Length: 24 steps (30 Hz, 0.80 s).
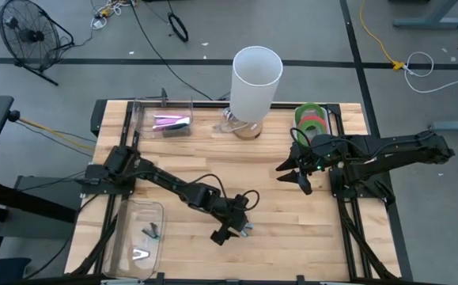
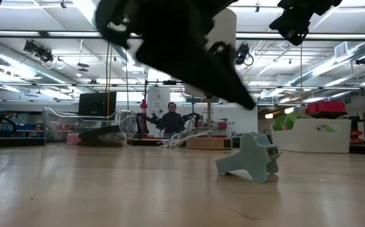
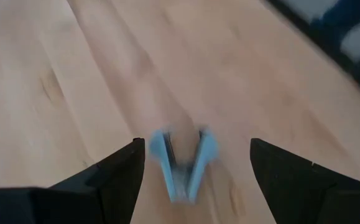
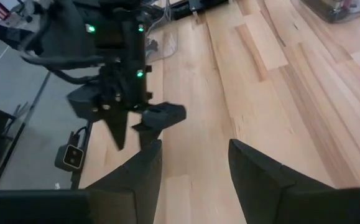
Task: Pick and place Stapler, Stapler remover, tape
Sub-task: Put the light blue staple remover into the bottom transparent bin
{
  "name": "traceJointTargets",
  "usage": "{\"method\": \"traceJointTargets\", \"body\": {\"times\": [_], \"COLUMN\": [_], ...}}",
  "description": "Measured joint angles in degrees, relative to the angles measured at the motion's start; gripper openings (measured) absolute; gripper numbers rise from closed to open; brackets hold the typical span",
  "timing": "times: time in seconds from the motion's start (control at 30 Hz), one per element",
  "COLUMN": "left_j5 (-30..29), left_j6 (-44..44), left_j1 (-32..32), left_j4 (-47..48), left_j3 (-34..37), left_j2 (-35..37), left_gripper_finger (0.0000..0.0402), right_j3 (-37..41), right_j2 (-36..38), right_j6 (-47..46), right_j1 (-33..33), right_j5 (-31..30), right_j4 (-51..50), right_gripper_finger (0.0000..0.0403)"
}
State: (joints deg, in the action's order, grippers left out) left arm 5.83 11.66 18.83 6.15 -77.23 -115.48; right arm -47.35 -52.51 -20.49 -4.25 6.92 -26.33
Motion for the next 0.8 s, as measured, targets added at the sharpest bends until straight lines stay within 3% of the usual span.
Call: {"method": "traceJointTargets", "body": {"times": [0.8], "left_j5": [-2.19], "left_j6": [-2.08], "left_j1": [-0.96], "left_j4": [-2.47], "left_j3": [-0.11], "left_j2": [-4.71], "left_gripper_finger": [0.0293], "right_j3": [0.0], "right_j2": [0.0], "right_j6": [0.44], "right_j1": [0.0], "right_j5": [0.0], "right_j4": [-3.52], "right_gripper_finger": [0.0185]}}
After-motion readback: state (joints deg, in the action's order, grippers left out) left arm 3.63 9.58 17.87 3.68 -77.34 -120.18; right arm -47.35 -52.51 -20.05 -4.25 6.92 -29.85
